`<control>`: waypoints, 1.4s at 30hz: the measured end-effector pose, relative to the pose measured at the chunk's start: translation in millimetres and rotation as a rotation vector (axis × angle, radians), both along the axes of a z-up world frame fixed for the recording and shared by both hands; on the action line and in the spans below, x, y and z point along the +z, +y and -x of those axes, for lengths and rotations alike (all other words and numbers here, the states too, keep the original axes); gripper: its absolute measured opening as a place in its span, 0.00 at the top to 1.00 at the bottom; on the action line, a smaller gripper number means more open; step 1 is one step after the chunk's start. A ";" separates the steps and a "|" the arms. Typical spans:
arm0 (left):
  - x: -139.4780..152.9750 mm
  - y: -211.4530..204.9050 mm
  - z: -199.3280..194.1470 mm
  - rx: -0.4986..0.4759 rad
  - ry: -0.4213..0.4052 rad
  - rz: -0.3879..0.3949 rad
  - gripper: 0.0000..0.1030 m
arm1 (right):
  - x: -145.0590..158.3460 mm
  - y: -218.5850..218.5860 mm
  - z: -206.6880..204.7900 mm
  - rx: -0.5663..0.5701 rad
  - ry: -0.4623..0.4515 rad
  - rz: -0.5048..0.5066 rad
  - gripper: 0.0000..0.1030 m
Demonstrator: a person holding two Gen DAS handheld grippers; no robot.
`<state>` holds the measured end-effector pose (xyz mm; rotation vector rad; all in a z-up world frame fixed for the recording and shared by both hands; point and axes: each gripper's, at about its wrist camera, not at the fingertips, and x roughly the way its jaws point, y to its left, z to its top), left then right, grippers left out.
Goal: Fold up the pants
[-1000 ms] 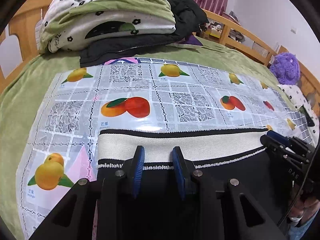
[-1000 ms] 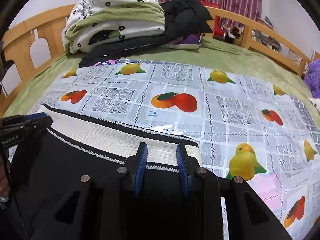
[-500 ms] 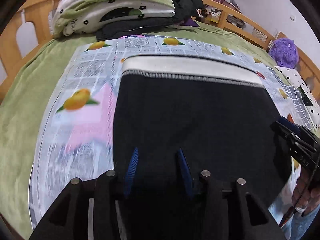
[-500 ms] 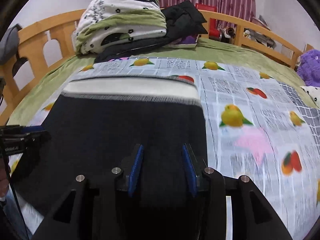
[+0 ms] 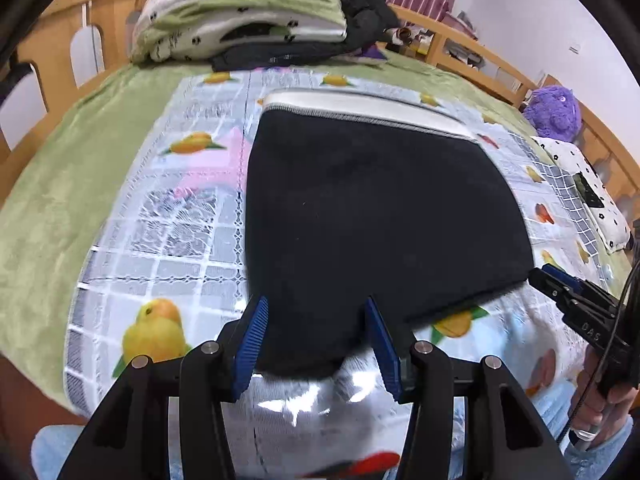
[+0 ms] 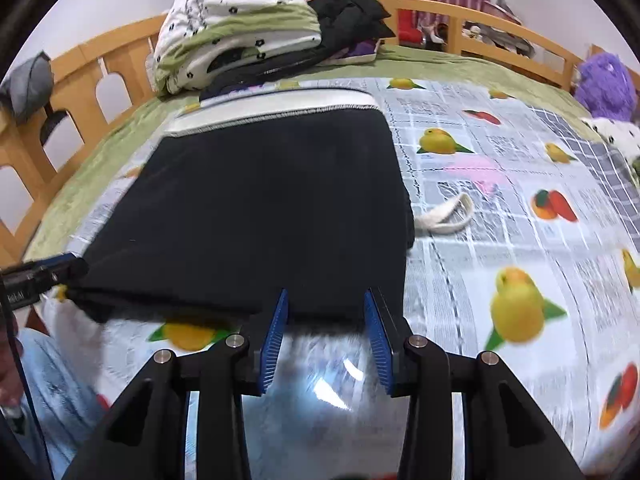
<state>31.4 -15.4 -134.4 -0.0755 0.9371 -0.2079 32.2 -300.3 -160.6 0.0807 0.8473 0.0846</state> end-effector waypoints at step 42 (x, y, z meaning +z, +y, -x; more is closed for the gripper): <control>100.7 -16.5 92.2 0.048 -0.224 -0.041 0.21 | 130.0 20.9 104.4 -0.120 -0.189 0.072 0.08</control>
